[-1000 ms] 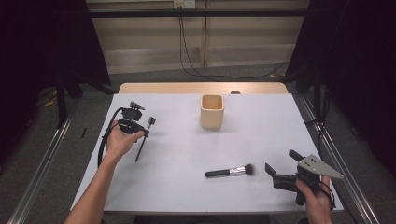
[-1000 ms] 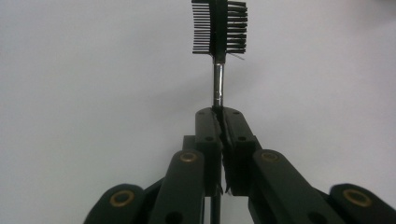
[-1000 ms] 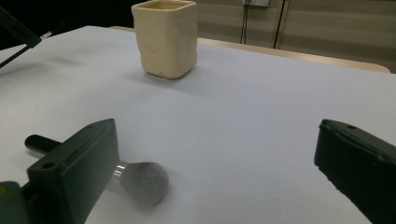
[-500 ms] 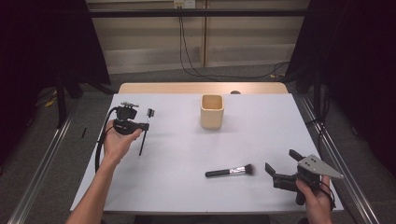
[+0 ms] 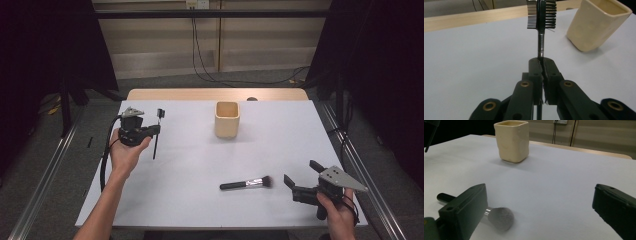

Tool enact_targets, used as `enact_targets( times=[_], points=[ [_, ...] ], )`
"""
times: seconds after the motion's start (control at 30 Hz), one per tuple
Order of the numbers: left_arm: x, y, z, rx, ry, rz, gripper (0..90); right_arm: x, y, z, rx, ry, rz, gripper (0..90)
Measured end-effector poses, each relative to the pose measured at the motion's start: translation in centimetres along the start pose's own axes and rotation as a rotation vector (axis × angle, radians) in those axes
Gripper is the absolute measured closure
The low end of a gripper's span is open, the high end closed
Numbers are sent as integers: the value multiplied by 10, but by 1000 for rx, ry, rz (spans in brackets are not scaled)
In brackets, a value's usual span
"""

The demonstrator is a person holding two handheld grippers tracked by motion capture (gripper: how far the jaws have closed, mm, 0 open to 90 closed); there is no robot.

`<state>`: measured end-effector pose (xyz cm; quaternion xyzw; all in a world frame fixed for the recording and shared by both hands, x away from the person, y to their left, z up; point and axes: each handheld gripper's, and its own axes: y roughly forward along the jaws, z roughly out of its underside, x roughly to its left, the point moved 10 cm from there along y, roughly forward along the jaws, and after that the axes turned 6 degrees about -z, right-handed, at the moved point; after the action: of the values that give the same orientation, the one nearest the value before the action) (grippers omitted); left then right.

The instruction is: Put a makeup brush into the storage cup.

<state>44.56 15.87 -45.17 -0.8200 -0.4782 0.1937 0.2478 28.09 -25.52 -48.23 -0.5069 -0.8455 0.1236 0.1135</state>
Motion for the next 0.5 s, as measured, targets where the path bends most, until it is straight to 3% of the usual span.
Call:
enact_targets(
  times=[0.13, 0.5],
  points=[
    [1, -5, -6, -60, -65, 2, 863, -1, 0, 0, -2, 3, 3, 0],
    [-8, -14, -20, -194, -13, 5, 862, 0, 0, 0, -3, 5, 4, 0]
  ],
)
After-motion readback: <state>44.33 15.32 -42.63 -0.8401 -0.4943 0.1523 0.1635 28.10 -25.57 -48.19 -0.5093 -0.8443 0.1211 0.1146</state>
